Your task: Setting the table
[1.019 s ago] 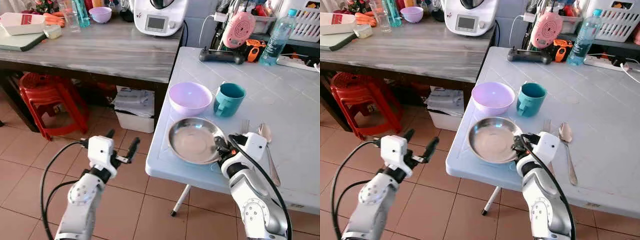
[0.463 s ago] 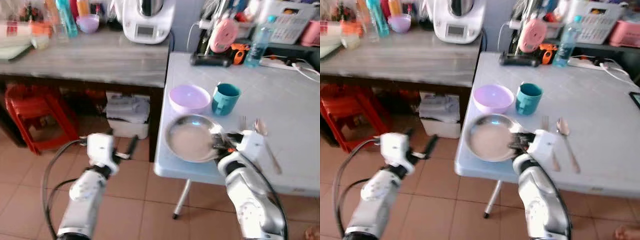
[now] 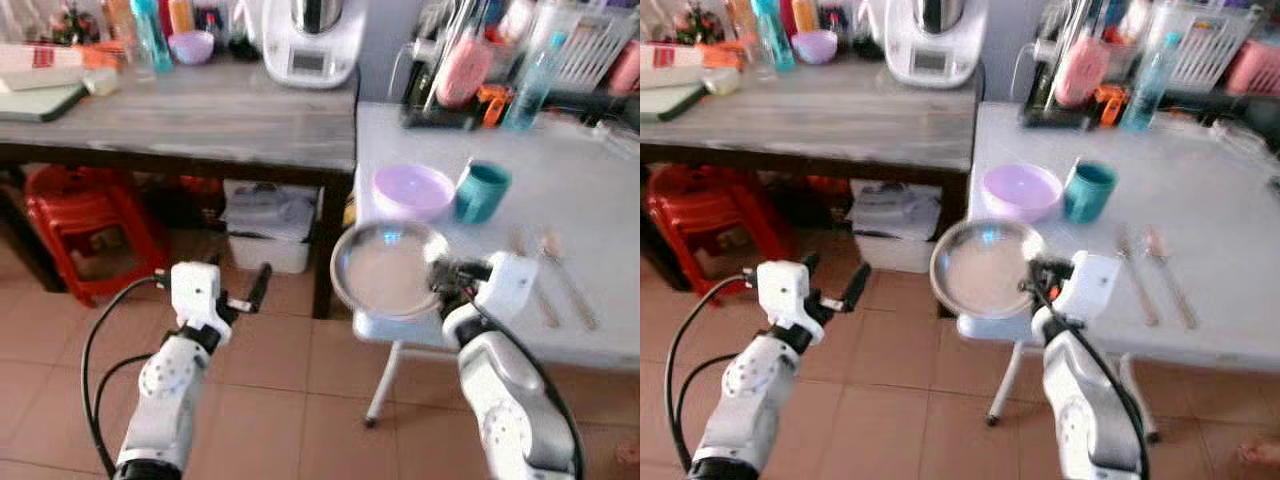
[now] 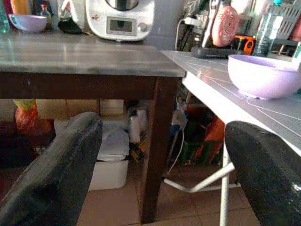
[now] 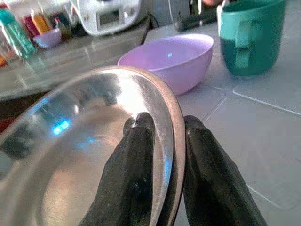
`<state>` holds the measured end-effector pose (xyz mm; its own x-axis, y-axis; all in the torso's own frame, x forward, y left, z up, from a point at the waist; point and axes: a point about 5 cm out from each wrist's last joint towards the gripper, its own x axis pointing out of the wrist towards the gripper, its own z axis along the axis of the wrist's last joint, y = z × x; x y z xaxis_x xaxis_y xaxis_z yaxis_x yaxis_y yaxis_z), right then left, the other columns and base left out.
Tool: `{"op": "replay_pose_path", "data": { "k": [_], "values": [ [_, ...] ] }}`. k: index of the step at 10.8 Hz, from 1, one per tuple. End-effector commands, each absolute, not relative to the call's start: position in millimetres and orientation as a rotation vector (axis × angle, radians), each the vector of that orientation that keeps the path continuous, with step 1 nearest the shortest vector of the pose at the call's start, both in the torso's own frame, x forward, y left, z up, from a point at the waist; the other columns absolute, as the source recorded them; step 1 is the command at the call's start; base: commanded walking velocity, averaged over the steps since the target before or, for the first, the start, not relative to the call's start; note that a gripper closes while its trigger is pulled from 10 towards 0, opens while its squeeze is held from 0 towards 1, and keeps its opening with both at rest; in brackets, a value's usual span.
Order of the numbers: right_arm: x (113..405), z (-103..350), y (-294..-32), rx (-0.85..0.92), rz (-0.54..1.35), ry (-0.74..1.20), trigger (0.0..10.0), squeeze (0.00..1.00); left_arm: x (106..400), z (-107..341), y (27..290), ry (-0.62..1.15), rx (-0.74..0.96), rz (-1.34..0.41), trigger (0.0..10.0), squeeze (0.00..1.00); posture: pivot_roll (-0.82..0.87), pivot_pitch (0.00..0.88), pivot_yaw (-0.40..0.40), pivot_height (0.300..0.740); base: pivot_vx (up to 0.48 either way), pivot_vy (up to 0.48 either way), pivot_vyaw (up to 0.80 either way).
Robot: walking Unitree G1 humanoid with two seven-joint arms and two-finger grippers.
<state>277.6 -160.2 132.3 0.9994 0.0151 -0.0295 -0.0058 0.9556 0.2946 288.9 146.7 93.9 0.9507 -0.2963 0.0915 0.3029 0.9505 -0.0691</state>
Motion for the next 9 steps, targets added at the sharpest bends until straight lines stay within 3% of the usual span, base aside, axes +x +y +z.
{"op": "replay_pose_path", "data": {
  "k": [1, 5, 9],
  "values": [
    [276, 134, -162, 0.286, -0.001, 0.015, 10.0, 0.0, 291, 96, 145, -0.086, -0.067, -0.31, 10.0, 0.0, 0.04, 0.018, -0.019, 0.74, 0.0, 0.435, 0.0],
    [266, 143, -179, -0.032, -0.06, -0.136, 10.0, 0.0, 292, 96, 148, -0.095, -0.06, -0.287, 10.0, 0.0, 0.05, 0.011, -0.019, 0.74, 0.0, 0.433, 0.0],
    [261, 134, -179, -0.049, -0.076, -0.151, 10.0, 0.0, 295, 97, 147, -0.101, -0.052, -0.294, 10.0, 0.0, 0.05, 0.007, -0.009, 0.74, 0.0, 0.431, 0.0]
  ]
}}
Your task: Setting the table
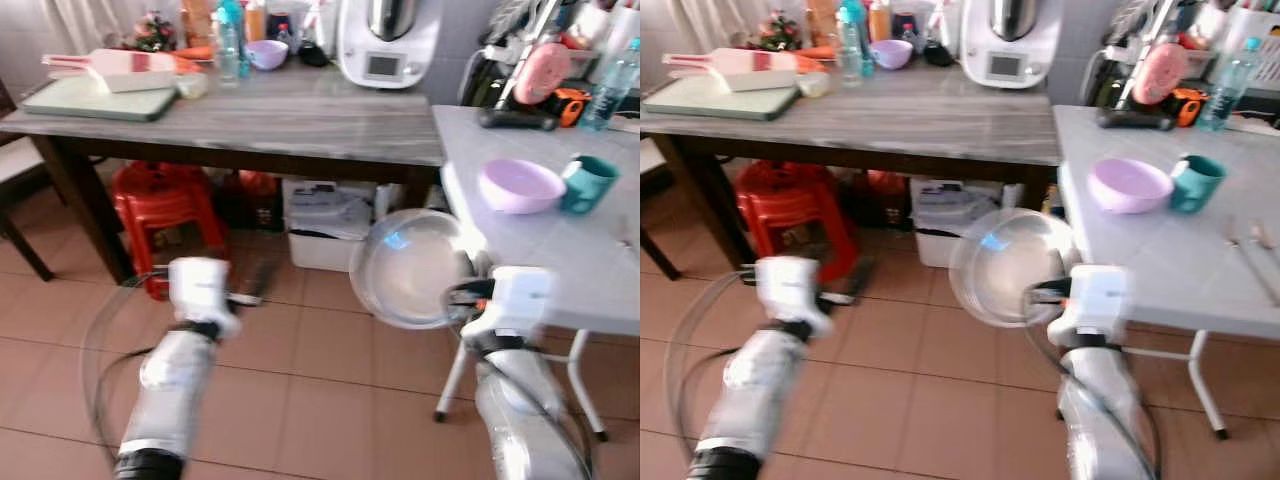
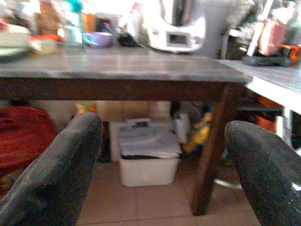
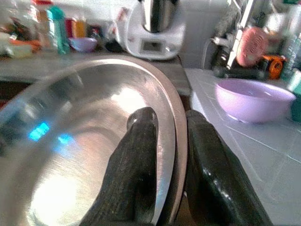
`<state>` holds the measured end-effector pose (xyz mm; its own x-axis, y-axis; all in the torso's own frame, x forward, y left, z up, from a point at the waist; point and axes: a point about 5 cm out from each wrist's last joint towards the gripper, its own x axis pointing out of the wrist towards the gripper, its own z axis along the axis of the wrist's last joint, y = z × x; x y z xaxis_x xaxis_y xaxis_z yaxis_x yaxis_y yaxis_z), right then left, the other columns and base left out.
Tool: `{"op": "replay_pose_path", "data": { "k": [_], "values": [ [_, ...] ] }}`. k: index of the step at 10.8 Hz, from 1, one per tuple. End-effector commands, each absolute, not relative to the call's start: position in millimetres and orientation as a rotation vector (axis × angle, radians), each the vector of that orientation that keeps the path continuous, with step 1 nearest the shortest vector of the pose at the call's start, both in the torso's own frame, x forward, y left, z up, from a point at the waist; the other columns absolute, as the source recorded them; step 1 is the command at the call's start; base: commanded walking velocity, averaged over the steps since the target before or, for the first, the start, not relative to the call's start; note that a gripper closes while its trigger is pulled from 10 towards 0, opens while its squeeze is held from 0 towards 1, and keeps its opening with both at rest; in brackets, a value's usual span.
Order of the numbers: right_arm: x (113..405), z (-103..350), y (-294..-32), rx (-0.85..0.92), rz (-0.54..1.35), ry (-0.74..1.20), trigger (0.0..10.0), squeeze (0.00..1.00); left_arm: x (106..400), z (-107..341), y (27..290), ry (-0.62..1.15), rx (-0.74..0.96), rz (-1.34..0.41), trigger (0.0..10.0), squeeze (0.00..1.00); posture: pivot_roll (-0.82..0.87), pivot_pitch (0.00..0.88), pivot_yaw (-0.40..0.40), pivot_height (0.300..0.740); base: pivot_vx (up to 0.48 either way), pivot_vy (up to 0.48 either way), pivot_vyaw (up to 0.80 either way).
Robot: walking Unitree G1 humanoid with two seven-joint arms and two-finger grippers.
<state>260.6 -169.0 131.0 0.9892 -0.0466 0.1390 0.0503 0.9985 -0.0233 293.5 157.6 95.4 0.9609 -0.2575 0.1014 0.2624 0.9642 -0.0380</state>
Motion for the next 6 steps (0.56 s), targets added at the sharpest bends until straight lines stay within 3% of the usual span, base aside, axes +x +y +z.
{"op": "replay_pose_path", "data": {
  "k": [1, 6],
  "values": [
    [260.0, 133.1, -178.9, -0.046, -0.079, -0.154, 10.0, 0.0, 295.1, 96.6, 146.7, -0.102, -0.051, -0.296, 10.0, 0.0, 0.05, 0.007, -0.006, 0.74, 0.0, 0.431, 0.0],
    [260.7, 132.3, -180.7, -0.045, -0.088, -0.168, 10.0, 0.0, 292.9, 94.5, 142.7, -0.099, -0.058, -0.297, 10.0, 0.0, 0.05, 0.015, -0.011, 0.74, 0.0, 0.425, 0.0]
  ]
}}
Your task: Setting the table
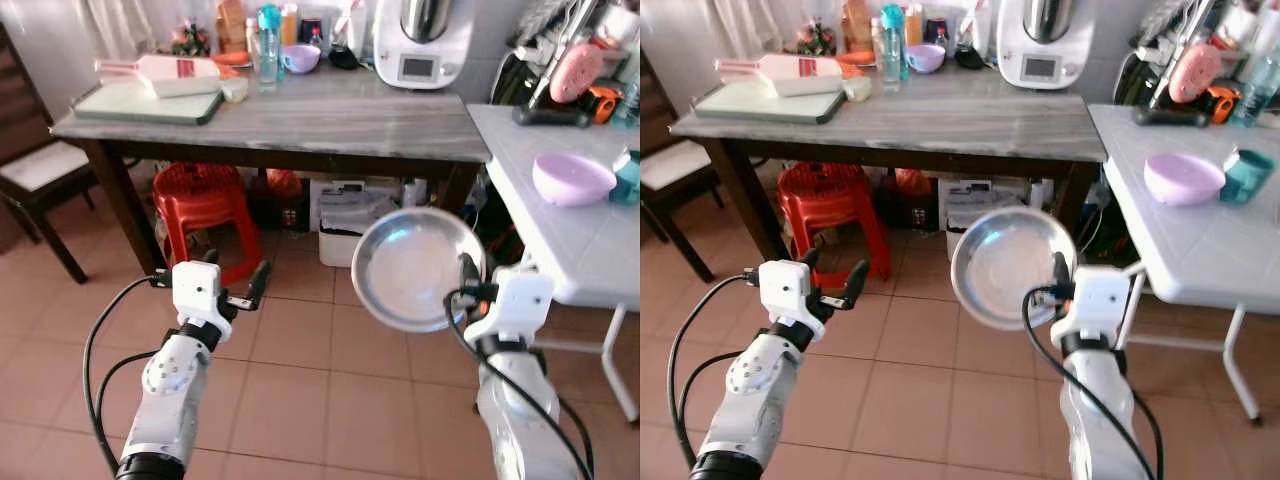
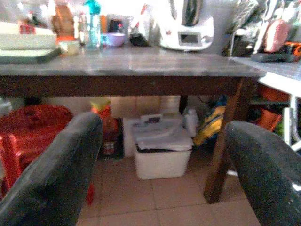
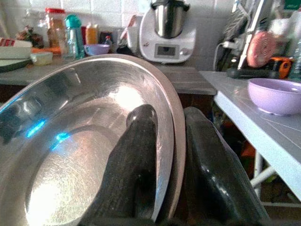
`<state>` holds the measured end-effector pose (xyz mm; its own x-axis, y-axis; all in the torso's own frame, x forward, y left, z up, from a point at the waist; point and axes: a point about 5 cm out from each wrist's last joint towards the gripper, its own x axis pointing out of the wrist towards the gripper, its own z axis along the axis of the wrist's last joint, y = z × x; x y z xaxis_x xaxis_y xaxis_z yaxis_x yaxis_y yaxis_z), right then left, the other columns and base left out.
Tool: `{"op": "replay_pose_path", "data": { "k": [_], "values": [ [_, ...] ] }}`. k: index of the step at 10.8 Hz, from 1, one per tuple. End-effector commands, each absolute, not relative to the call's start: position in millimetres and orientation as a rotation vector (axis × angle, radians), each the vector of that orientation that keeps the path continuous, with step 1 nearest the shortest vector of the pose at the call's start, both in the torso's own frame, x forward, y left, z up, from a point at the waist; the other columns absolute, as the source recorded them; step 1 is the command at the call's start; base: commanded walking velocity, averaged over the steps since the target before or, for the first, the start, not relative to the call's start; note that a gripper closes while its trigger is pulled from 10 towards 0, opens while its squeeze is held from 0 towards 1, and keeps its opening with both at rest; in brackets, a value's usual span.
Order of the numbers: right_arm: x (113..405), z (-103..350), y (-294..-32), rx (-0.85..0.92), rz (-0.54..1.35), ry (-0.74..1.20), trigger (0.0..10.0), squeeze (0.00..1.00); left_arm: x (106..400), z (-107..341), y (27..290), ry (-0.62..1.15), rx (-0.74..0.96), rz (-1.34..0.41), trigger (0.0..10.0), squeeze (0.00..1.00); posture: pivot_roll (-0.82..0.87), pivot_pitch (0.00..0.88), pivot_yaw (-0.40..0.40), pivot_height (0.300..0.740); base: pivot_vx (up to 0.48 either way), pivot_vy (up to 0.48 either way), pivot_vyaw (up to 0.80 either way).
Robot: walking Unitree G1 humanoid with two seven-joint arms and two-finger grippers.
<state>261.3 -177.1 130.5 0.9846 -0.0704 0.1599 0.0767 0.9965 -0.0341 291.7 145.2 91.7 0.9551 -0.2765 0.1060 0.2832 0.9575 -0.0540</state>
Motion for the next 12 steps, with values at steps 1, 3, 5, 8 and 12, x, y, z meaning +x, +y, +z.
{"op": "replay_pose_path", "data": {
  "k": [1, 3, 5, 8, 12],
  "values": [
    [262, 133, -181, -0.045, -0.087, -0.171, 10.0, 0.0, 291, 96, 143, -0.125, -0.052, -0.298, 10.0, 0.0, 0.05, 0.018, -0.011, 0.74, 0.0, 0.0, 0.0],
    [262, 134, -181, -0.047, -0.089, -0.176, 10.0, 0.0, 291, 96, 141, -0.118, -0.059, -0.321, 10.0, 0.0, 0.05, 0.018, -0.011, 0.74, 0.0, 0.0, 0.0],
    [263, 136, -182, -0.05, -0.092, -0.185, 10.0, 0.0, 291, 96, 139, -0.124, -0.062, -0.332, 10.0, 0.0, 0.04, 0.019, -0.013, 0.74, 0.0, 0.0, 0.0],
    [267, 140, -183, 0.046, -0.121, -0.192, 10.0, 0.0, 291, 96, 139, -0.123, -0.071, -0.346, 10.0, 0.0, 0.04, 0.019, -0.009, 0.74, 0.172, 0.0, 0.0],
    [274, 147, -184, 0.207, -0.12, -0.19, 10.0, 0.0, 291, 96, 136, -0.122, -0.077, -0.362, 10.0, 0.0, 0.04, 0.023, -0.007, 0.74, 0.263, 0.0, 0.0]
  ]
}}
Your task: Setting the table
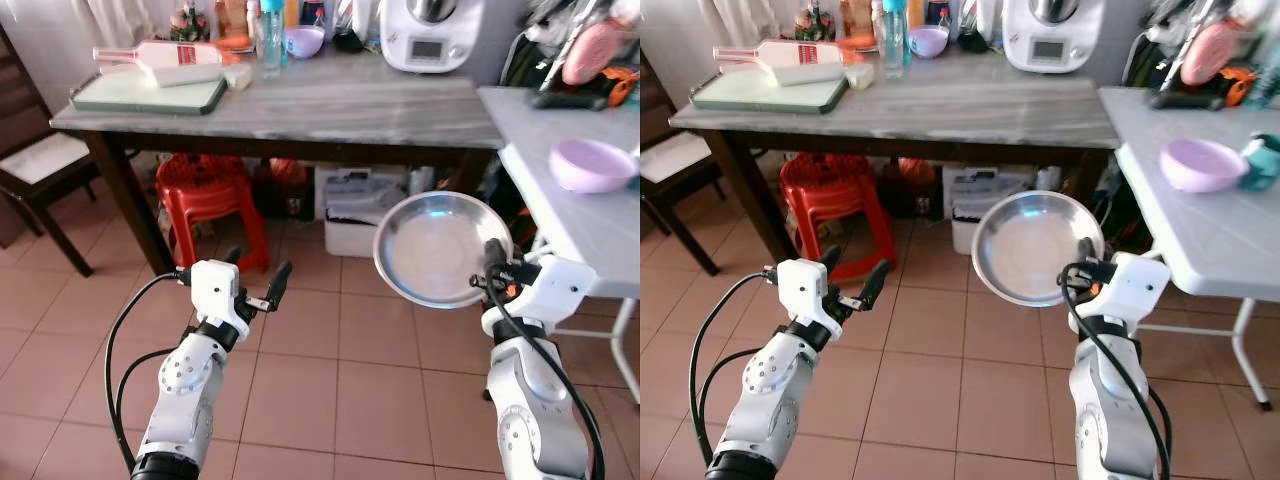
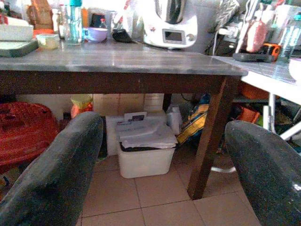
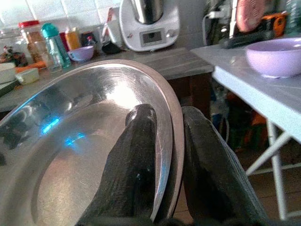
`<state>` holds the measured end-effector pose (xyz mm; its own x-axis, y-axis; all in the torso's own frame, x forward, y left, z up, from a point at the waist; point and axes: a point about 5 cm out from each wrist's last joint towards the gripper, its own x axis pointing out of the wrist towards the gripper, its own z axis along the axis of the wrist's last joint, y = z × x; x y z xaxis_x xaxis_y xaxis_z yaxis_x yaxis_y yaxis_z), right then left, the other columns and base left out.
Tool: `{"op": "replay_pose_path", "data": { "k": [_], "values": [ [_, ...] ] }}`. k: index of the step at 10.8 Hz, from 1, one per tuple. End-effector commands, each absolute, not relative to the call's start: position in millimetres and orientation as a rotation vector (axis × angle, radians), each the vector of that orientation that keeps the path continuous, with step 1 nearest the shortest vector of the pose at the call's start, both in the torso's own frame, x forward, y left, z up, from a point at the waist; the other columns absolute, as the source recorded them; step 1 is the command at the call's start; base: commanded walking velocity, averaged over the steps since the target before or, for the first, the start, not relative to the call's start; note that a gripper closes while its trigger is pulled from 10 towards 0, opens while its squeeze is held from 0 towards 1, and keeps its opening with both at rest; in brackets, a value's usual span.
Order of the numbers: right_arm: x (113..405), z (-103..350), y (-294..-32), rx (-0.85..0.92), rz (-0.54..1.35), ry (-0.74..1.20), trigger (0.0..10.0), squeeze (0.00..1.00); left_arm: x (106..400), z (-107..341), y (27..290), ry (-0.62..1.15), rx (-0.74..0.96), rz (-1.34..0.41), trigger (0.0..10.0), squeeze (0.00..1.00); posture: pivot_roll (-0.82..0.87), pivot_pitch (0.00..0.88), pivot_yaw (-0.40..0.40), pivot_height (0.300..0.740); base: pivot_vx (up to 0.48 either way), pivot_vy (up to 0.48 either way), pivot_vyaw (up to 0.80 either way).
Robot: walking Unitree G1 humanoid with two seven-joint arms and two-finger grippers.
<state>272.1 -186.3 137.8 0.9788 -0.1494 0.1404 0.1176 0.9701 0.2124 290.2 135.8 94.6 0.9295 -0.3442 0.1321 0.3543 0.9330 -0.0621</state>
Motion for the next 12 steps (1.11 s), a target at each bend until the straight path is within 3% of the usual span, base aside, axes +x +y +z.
{"op": "replay_pose_path", "data": {
  "k": [1, 12],
  "values": [
    [274.7, 149.3, -180.4, 0.239, -0.098, -0.191, 10.0, 0.0, 291.0, 95.9, 135.8, -0.121, -0.077, -0.365, 10.0, 0.0, 0.04, 0.023, -0.007, 0.74, 0.262, 0.0, 0.0],
    [273.0, 146.9, -175.2, 0.269, -0.058, -0.162, 10.0, 0.0, 293.3, 97.4, 130.7, -0.129, -0.076, -0.381, 10.0, 0.0, 0.04, 0.019, -0.001, 0.74, 0.32, 0.0, 0.0]
  ]
}}
